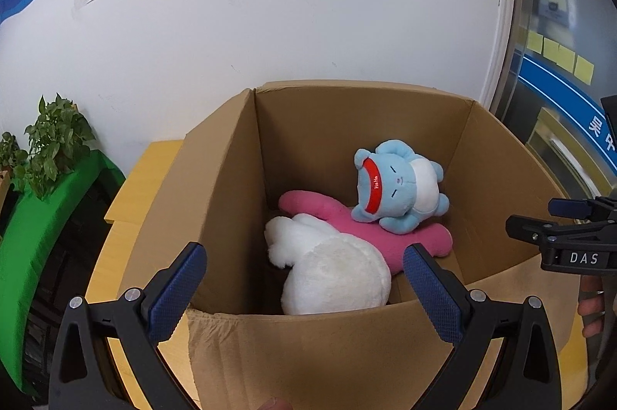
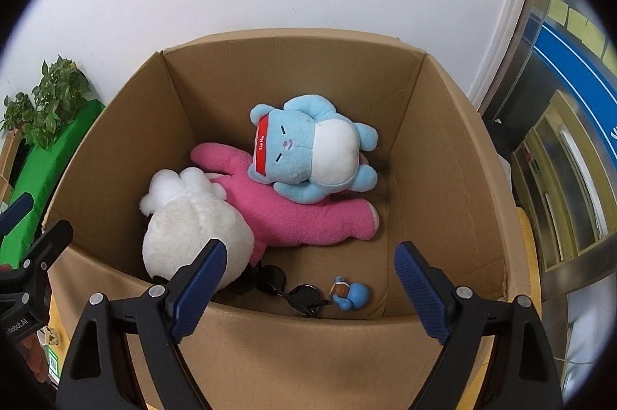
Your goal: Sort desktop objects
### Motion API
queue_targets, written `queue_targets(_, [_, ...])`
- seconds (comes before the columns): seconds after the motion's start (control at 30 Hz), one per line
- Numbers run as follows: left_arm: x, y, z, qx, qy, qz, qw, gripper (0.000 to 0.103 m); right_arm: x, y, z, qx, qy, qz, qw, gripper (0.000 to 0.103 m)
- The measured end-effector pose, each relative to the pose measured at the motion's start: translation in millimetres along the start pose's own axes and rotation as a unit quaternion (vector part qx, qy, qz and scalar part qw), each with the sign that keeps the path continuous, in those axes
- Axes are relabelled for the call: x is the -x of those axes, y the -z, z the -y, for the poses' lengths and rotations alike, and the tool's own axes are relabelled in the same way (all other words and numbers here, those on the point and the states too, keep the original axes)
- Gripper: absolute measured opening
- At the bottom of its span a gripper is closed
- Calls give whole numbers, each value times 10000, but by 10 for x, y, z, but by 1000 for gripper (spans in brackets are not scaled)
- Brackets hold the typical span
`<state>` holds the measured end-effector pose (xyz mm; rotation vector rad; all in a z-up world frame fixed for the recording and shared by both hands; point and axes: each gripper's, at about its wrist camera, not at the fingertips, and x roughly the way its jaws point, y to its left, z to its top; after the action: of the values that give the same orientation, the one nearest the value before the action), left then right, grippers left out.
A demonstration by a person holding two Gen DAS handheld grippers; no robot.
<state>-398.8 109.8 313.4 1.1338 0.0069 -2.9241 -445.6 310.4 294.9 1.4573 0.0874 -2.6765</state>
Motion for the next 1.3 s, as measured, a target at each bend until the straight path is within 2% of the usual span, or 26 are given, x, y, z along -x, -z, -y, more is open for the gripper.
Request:
queue_targets(0.33, [-114, 32, 111, -36, 151, -127, 9998, 103, -122, 67, 47, -56, -13, -129, 9999, 89])
queue_targets(1.3, [-259, 74, 291, -113, 174, -318, 9993, 103, -321, 135, 164, -227, -76, -296, 9993, 89])
